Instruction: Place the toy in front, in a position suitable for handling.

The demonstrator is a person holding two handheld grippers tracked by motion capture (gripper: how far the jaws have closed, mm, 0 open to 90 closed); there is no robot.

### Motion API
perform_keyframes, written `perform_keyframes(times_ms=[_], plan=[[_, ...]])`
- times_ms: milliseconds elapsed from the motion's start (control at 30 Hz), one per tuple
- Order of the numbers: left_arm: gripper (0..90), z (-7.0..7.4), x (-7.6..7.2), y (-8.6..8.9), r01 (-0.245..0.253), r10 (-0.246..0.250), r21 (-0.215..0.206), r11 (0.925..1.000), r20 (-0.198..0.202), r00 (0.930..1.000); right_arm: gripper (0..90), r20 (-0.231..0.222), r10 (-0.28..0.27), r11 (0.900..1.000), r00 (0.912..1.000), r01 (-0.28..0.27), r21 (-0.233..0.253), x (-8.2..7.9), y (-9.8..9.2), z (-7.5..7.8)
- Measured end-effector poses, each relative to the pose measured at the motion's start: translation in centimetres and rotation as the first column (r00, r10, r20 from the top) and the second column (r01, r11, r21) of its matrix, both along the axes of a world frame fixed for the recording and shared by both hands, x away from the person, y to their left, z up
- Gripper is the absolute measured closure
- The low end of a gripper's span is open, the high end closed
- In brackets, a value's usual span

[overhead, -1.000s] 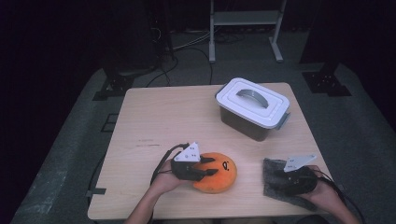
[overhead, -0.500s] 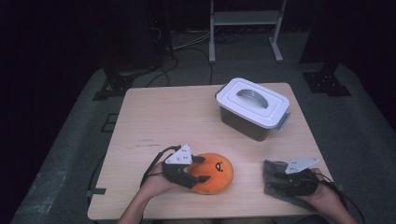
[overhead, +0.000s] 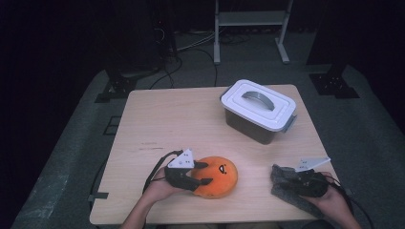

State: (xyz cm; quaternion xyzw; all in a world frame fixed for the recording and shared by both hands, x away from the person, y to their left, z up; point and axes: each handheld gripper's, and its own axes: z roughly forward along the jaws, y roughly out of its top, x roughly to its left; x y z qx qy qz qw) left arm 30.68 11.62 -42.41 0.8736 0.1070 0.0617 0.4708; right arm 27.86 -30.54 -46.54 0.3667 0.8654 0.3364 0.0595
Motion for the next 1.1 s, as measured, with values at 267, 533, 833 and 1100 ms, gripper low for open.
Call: perform_keyframes(times_ms=[267,533,833,1100], plan=[[45.8,-0.1,0.0,-1.4,0.017,-0.017,-0.004,0.9998,0.023,0.9996,78.1,0.026,0.055,0.976,0.9981,-0.06,0.21,0.0,1.3,3.0],[46.2,-0.1,-0.1,-2.1,0.029,-0.029,0.002,0.9996,0.046,0.9985,77.7,0.164,0.193,0.926,0.9674,-0.235,0.296,0.9,7.2,7.1],[46.1,-0.2,0.0,-2.0,0.037,-0.037,0.0,0.9993,0.053,0.9979,76.5,0.199,0.291,0.917,0.9359,-0.332,0.22,2.5,12.4,5.7],[45.8,-0.3,0.1,-1.2,0.029,-0.029,0.002,0.9996,0.048,0.9984,76.2,0.145,0.244,0.947,0.9588,-0.268,0.176,2.5,9.7,4.1]])
